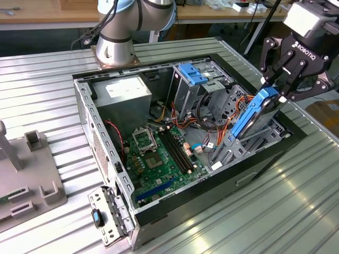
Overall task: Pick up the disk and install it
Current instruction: 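Insert the disk into the insertion slot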
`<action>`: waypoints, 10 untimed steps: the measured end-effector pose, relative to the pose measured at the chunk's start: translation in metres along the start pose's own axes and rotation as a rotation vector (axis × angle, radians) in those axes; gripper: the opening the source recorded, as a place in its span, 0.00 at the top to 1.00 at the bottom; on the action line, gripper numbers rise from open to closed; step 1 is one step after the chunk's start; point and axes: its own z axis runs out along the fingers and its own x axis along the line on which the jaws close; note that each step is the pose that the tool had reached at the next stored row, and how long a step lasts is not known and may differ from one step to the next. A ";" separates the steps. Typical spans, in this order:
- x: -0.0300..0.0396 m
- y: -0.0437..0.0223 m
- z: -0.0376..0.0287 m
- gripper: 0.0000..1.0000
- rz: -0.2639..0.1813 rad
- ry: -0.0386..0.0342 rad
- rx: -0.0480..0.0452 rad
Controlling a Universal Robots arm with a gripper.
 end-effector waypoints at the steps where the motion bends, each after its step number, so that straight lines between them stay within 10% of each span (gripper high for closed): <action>1: 0.0002 0.0000 0.0039 0.64 0.000 0.0001 0.0000; 10: 0.0018 -0.0003 0.0282 0.64 0.000 0.0002 0.0000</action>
